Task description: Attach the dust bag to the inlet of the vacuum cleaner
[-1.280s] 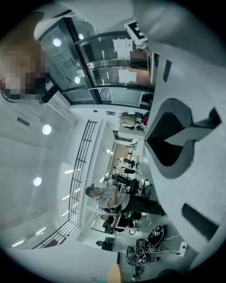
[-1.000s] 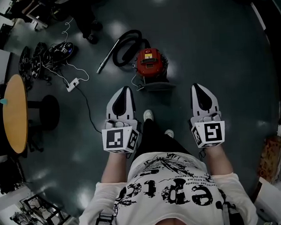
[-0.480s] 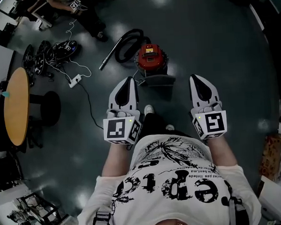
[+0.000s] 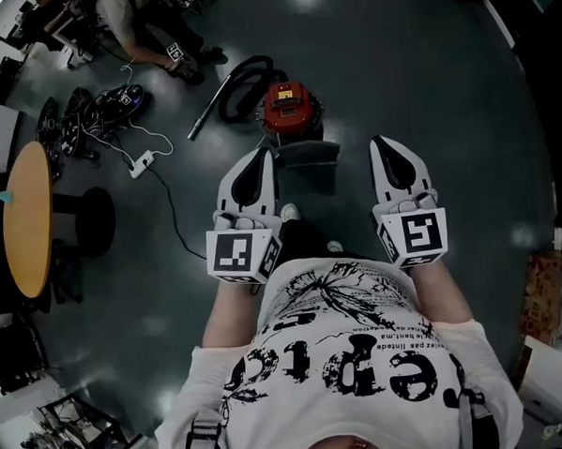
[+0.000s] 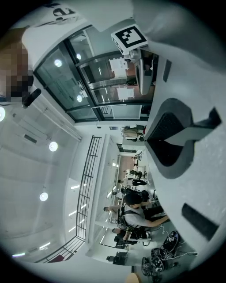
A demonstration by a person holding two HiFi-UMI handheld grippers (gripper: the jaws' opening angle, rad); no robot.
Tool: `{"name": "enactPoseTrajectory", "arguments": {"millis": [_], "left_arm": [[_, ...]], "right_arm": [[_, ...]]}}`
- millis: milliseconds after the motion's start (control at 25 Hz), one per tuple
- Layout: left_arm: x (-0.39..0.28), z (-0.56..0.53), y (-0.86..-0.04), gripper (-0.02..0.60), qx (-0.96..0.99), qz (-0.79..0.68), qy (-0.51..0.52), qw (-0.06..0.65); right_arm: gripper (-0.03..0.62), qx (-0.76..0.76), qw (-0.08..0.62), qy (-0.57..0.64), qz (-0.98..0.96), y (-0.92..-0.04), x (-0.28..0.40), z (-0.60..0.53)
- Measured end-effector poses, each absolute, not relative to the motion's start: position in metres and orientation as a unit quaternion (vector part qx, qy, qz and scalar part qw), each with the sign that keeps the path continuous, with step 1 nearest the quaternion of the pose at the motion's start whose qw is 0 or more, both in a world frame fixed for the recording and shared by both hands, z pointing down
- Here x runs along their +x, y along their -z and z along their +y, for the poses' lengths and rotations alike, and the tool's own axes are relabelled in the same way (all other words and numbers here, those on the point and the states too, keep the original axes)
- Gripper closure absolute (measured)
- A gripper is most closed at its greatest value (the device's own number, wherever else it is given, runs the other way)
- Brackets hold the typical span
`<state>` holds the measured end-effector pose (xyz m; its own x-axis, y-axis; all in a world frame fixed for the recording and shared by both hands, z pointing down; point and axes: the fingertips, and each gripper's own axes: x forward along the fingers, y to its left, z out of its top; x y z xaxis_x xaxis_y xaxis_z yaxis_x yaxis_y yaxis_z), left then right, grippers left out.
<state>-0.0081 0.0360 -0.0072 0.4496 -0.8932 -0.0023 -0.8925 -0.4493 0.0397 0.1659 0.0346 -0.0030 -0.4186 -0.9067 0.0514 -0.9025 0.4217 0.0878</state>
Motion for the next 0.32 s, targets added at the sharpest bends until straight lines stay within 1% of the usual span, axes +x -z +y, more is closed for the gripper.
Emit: {"name": "enactPoseTrajectory", "arguments": {"millis": [160,320], "left_arm": [[0.004,0.042,0.003,0.577,0.858,-0.514,-0.002,-0.006],[0.003,0.046,-0.004,0.577,0.855,-0.519,0.005,0.011]], "right_arm": [[0.592,0.539,0.045,0.023,-0.841,0.001,0.168,0.039],[0.592,0.541,0.048,0.023,-0.84,-0.004,0.172,0.045]]}}
